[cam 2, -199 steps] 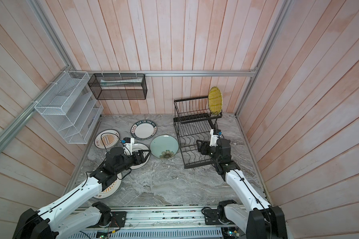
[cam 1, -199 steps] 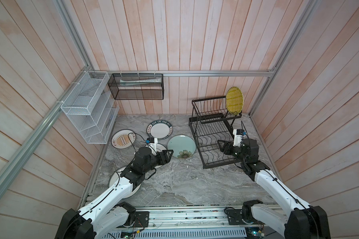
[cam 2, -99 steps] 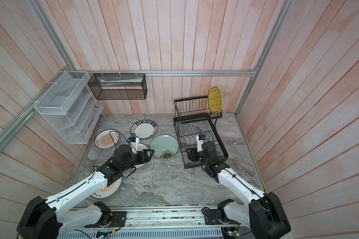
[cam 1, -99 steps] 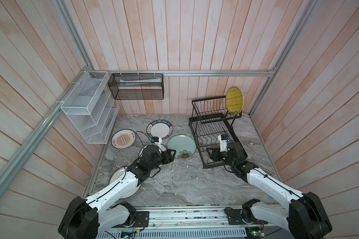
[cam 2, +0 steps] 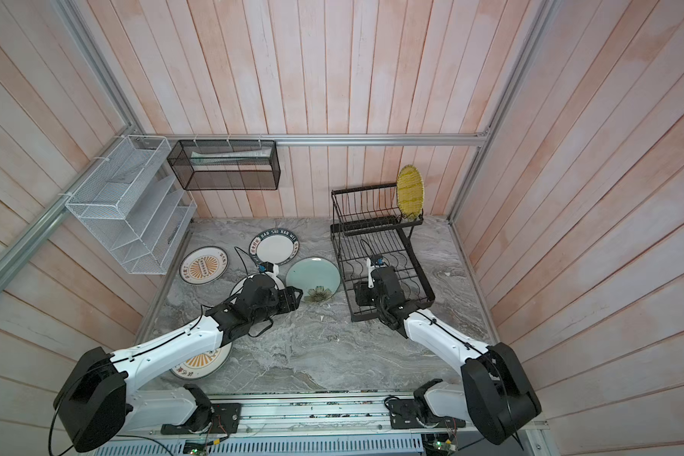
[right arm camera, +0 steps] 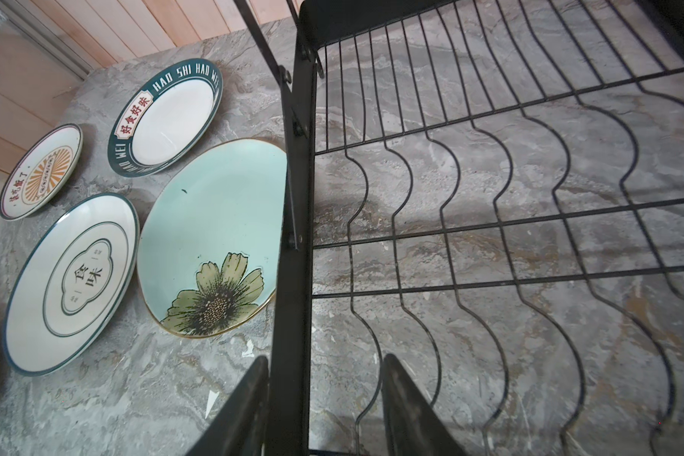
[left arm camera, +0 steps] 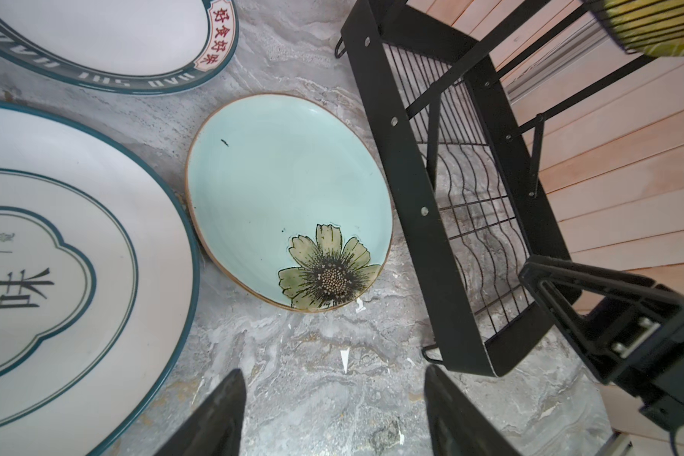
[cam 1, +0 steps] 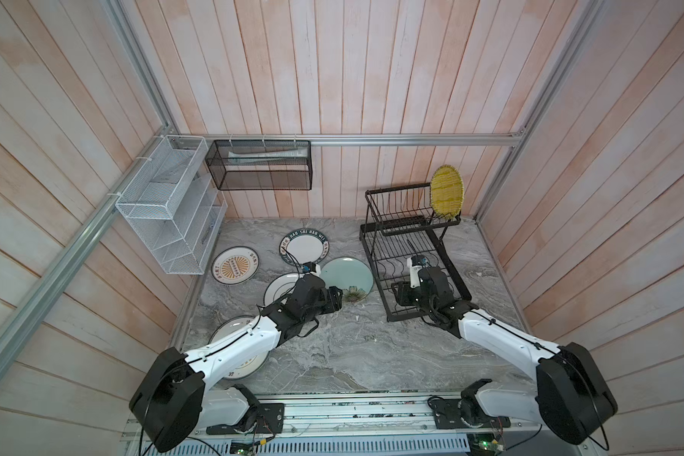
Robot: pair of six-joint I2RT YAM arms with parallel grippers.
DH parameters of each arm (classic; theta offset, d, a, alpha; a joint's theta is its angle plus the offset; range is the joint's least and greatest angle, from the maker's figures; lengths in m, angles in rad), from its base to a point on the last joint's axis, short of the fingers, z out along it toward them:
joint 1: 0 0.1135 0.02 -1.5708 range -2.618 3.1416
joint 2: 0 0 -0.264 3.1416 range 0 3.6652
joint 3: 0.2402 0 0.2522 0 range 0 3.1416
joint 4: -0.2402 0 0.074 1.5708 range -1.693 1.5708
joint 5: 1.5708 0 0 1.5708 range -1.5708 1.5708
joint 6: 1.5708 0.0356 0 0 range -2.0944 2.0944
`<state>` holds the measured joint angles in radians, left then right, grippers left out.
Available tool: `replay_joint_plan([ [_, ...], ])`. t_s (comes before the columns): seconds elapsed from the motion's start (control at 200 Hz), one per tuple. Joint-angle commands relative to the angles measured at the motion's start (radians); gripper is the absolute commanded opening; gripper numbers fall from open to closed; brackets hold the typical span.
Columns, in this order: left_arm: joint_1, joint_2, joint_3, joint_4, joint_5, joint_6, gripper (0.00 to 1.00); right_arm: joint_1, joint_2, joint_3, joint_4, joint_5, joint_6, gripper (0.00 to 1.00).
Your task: Load the plates into the dish rack
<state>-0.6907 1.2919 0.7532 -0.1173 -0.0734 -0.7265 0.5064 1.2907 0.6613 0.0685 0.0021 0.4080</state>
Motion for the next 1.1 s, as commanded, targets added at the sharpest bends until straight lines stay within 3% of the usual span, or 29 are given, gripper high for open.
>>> replay_joint_plan([
  [0.0,-0.009,0.006,0.038,-0.018,-0.035,0.001,0.72,0.023,0.034,0.022,0.006,-0.011,-0.003,0.46],
  [0.515,-0.008,-0.002,0.041,-0.057,-0.068,0.004,0.72,0.110,0.210,0.107,0.010,0.033,0.001,0.34],
  [1.095,-0.008,-0.005,0.048,-0.069,-0.064,-0.001,0.72,0.110,0.220,0.110,-0.060,0.117,-0.025,0.15],
])
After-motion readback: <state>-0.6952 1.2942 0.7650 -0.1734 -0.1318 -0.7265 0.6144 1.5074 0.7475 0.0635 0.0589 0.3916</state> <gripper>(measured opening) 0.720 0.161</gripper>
